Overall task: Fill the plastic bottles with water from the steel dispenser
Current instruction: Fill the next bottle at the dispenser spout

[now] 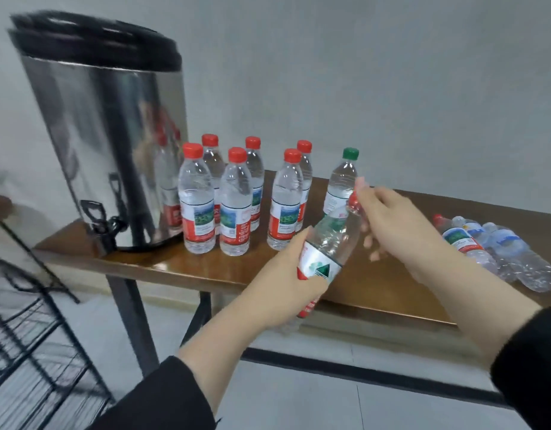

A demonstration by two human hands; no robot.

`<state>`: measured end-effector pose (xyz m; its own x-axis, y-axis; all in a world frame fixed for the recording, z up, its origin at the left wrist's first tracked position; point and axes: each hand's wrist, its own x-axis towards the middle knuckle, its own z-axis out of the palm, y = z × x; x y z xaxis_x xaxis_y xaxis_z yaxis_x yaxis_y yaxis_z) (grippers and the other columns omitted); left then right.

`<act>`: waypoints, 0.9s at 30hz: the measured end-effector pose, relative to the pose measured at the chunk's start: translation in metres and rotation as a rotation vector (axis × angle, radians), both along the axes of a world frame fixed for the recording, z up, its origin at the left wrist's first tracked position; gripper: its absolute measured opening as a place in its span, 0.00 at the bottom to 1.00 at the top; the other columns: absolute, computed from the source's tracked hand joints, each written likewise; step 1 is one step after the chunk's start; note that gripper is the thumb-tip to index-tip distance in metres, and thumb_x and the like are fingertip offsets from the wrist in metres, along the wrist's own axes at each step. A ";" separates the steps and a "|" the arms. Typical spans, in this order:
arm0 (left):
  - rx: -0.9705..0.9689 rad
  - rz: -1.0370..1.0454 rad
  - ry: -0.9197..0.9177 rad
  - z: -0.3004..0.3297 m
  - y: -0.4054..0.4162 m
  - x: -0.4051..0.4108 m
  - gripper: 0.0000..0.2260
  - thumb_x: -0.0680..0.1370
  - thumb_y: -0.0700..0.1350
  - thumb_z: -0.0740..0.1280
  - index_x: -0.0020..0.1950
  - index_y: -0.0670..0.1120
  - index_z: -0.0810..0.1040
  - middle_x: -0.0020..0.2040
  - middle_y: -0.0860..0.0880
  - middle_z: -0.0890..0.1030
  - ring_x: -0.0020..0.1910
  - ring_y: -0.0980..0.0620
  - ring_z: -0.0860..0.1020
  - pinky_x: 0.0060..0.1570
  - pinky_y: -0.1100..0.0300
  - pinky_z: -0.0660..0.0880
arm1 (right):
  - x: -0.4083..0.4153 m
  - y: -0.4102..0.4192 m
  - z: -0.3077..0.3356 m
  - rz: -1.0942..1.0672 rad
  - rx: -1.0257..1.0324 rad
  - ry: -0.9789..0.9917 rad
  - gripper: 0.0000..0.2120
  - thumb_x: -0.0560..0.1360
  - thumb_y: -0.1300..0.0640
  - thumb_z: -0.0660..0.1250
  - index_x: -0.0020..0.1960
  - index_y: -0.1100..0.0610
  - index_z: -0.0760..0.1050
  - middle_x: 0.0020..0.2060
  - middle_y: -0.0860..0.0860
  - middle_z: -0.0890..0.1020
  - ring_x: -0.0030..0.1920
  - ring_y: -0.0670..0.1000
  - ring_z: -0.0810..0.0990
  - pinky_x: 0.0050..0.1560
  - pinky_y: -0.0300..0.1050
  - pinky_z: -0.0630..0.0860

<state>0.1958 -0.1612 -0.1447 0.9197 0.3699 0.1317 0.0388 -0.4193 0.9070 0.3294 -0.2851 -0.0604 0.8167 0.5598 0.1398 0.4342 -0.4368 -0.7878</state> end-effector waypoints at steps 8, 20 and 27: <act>0.069 0.197 -0.035 -0.010 0.044 -0.132 0.41 0.67 0.60 0.80 0.71 0.73 0.59 0.62 0.70 0.76 0.59 0.61 0.79 0.52 0.62 0.81 | -0.102 0.085 0.022 0.235 -0.214 -0.372 0.30 0.79 0.39 0.64 0.29 0.60 0.70 0.19 0.47 0.69 0.23 0.47 0.66 0.28 0.42 0.62; -0.342 0.253 -0.061 -0.071 0.116 -0.247 0.33 0.64 0.56 0.79 0.67 0.66 0.72 0.58 0.55 0.84 0.59 0.50 0.83 0.60 0.51 0.81 | -0.199 0.165 0.035 0.738 -0.135 -0.421 0.08 0.83 0.48 0.61 0.54 0.41 0.79 0.33 0.43 0.78 0.27 0.42 0.69 0.27 0.34 0.66; -0.376 0.482 -0.010 -0.118 0.140 -0.241 0.29 0.74 0.44 0.78 0.66 0.65 0.68 0.57 0.59 0.82 0.52 0.61 0.82 0.45 0.73 0.76 | -0.168 0.227 -0.005 0.468 0.083 -0.265 0.18 0.79 0.49 0.57 0.34 0.56 0.68 0.25 0.50 0.70 0.28 0.52 0.68 0.36 0.52 0.68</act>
